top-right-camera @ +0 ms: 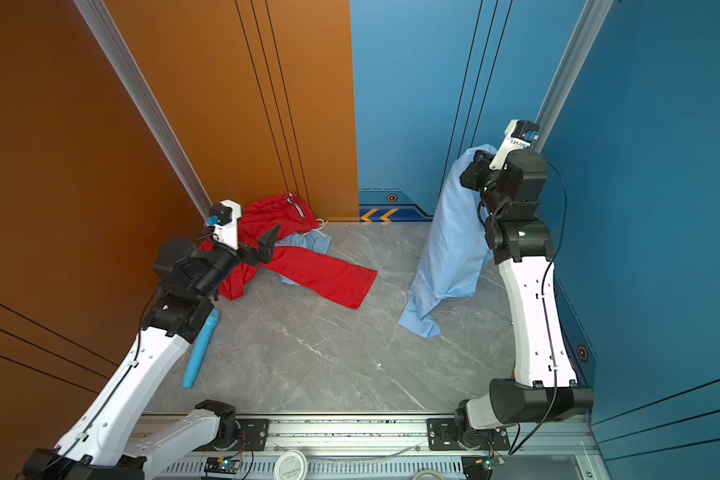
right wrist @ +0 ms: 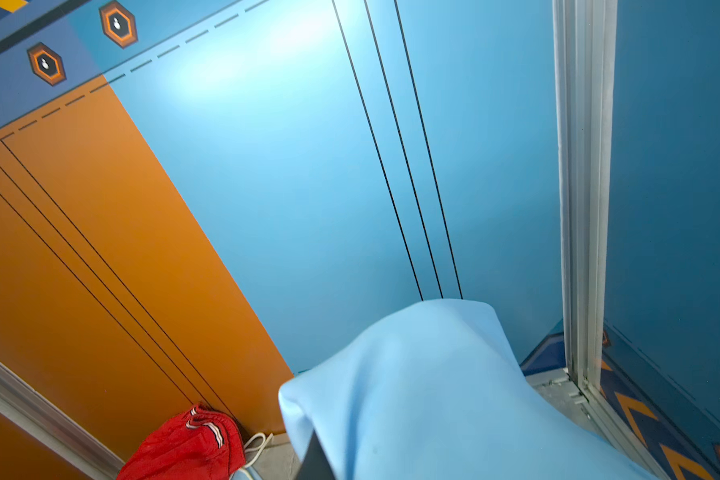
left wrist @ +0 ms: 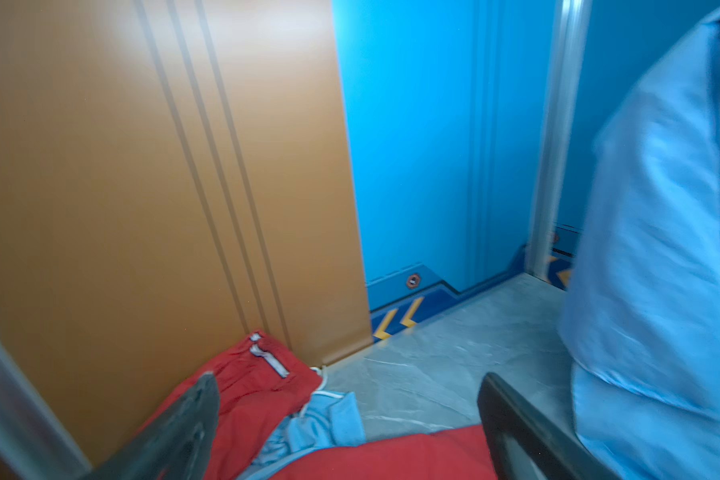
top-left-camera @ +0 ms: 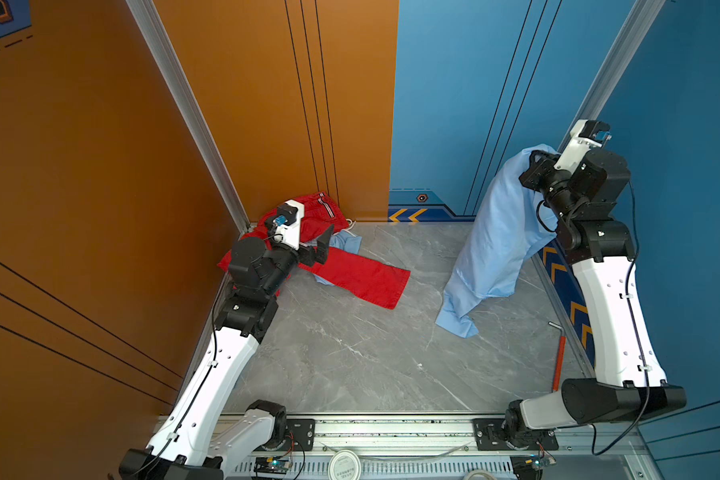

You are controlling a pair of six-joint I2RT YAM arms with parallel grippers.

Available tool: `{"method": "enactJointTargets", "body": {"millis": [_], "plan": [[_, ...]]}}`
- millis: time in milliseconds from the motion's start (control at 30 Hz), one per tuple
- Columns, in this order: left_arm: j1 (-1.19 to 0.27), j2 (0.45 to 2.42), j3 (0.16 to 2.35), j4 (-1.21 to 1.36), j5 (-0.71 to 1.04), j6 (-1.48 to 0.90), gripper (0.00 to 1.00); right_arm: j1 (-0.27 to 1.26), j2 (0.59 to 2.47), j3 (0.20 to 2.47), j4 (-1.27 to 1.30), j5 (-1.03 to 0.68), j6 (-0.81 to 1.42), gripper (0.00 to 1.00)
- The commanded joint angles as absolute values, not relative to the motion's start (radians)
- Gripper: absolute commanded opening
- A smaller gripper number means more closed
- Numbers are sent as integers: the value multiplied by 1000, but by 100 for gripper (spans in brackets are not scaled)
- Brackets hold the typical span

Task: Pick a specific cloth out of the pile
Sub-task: 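Grasp the blue shirt with the right gripper and lift it while the left gripper withdraws, then lower the blue shirt onto the table corner with the right gripper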

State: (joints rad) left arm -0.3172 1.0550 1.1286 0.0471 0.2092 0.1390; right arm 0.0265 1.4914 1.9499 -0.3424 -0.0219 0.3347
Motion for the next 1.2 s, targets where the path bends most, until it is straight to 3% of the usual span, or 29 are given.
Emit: {"method": "enactJointTargets", "body": {"millis": [0,100,200,300,467,667,833,933,1033,1167], "plan": [[-474,1114,1187,-196,276,307,98,41,1570,2071,-324,8,262,0],[-575,1146,1121,-213,220,442,98,73,1660,2229,-356,25,216,0],[-568,1165,1062,-133,193,418,98,141,1713,2302,-409,22,162,0],[-561,1152,1055,-121,186,377,98,226,1666,2128,-348,59,130,0],[-602,1121,952,-64,168,435,98,296,1530,1598,-14,91,252,0],[-666,1124,936,-54,48,483,98,154,1418,1259,72,198,308,0],[-671,1143,941,-47,55,469,98,-69,1318,1168,-6,168,264,0],[-671,1159,945,-46,60,463,98,-124,1293,1171,-50,220,216,0],[-672,1168,949,-46,66,452,98,-90,1318,1188,-60,239,173,0],[-672,1169,951,-47,71,442,98,80,1442,1240,-78,271,101,0]]}}
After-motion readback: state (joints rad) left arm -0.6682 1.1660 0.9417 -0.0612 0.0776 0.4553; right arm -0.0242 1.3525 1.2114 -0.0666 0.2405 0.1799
